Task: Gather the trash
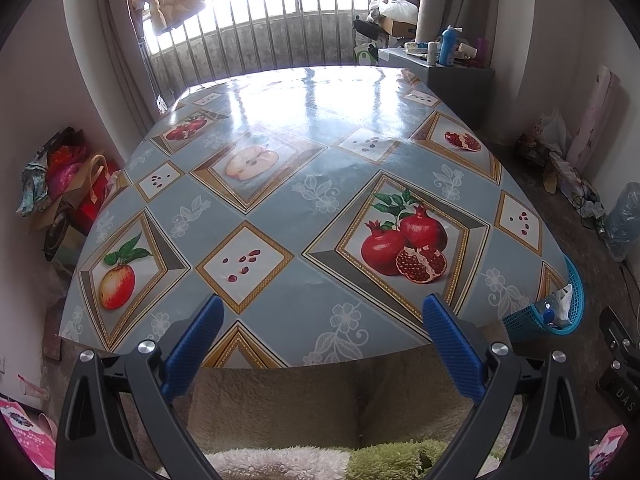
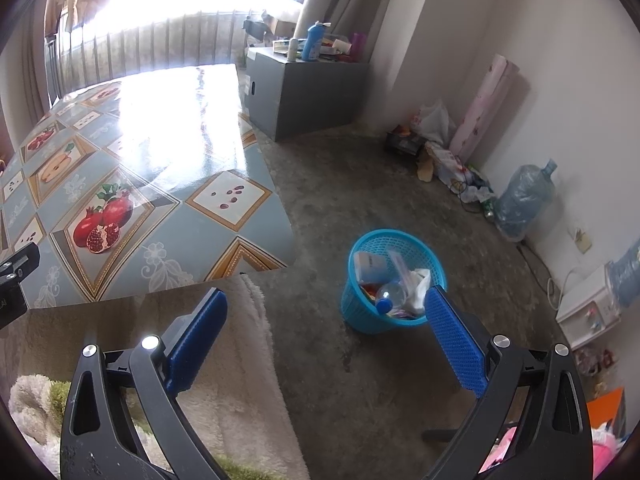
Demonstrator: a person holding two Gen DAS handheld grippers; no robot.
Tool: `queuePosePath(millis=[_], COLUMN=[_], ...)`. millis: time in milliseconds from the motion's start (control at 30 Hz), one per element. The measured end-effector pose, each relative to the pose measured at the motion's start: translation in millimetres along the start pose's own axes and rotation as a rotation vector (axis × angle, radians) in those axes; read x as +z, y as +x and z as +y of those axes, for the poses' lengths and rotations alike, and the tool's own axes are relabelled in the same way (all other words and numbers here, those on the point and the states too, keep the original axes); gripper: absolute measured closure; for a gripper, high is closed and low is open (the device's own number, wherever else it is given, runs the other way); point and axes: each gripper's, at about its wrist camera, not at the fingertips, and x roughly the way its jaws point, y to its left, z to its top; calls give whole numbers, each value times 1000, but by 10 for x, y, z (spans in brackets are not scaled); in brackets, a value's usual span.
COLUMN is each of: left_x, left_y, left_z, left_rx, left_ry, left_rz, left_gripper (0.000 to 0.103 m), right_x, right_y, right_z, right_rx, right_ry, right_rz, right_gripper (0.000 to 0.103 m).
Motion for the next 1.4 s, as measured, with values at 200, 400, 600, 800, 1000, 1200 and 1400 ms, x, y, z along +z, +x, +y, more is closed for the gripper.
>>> queuePosePath(millis=[200,400,600,800,1000,1200,1400], left_x=[-1,-6,-8,-7,-7,-10,-26], left_y=[-7,-10,-10,-10,-12,-11,-17], left_z=[4,3,1,1,1,15,20], left_rx=[4,6,7,6,7,8,10], left_ry=[-1,-1,-1,0,-1,-1,-3], left_rz=[-1,0,0,-1,-1,1,2], left_gripper=[6,6,6,6,6,6,6], right_x=[25,19,22,22,19,22,33], right_y=[3,4,1,-1,2,2,9], right_z=[28,26,34,37,29,27,34], right_rx=[0,1,1,1,1,2,4], right_ry=[-5,-4,-4,-3,-3,-1,-3], right_rz=[-2,-3,-2,-2,-3,-3,-3], right_gripper=[8,8,8,8,8,8,8])
